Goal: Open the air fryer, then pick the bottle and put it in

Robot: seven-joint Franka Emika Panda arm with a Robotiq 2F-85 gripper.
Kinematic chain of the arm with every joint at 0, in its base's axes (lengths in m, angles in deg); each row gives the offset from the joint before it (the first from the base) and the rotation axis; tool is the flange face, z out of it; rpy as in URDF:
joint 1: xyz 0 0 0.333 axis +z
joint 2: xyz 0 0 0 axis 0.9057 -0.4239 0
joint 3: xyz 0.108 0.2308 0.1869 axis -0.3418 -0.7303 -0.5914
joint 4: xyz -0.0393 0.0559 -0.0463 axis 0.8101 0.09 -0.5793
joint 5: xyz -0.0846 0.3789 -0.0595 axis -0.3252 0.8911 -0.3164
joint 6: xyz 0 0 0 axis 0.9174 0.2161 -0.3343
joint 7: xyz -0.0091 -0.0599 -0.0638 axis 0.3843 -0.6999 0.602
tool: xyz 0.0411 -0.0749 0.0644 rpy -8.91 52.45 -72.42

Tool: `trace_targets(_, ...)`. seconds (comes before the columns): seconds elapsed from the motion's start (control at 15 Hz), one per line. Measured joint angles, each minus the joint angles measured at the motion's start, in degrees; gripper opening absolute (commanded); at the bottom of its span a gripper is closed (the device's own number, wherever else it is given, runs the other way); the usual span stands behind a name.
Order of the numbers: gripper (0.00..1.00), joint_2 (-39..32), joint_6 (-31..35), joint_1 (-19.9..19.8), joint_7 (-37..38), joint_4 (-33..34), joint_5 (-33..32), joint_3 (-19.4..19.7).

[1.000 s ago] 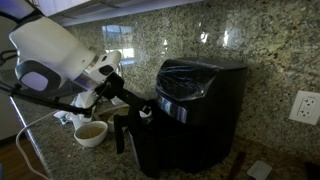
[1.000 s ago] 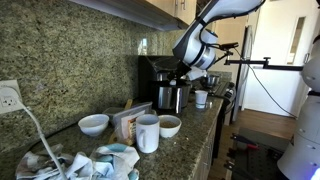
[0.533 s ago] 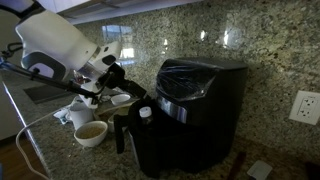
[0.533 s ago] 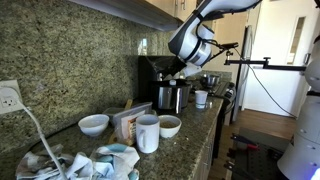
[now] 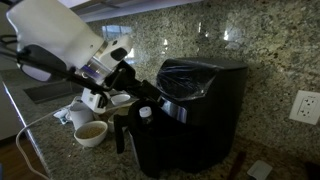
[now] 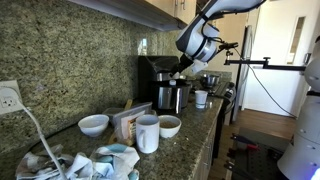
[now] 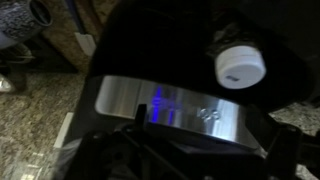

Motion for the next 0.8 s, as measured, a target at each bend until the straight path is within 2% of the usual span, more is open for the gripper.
trace_targets(0.13,1.00,2.7,-3.8,2.6,5.9,-0.2,-11.4,9.9)
trace_targets(0.27,1.00,5.5,-8.5,1.9,9.2,0.3,-18.2,15.0)
trace_targets(0.33,1.00,6.7,-10.8,2.6,13.3,0.5,-23.5,18.4)
trace_targets(0.4,1.00,8.0,-13.1,1.7,16.6,1.0,-27.1,19.0)
trace_targets(0.67,1.00,13.2,-24.2,-4.2,30.9,3.7,-40.2,13.7)
trace_targets(0.73,1.00,14.7,-27.5,-4.6,33.5,4.3,-41.7,12.3)
trace_targets(0.8,1.00,16.1,-31.0,-3.3,36.3,4.9,-43.8,12.6)
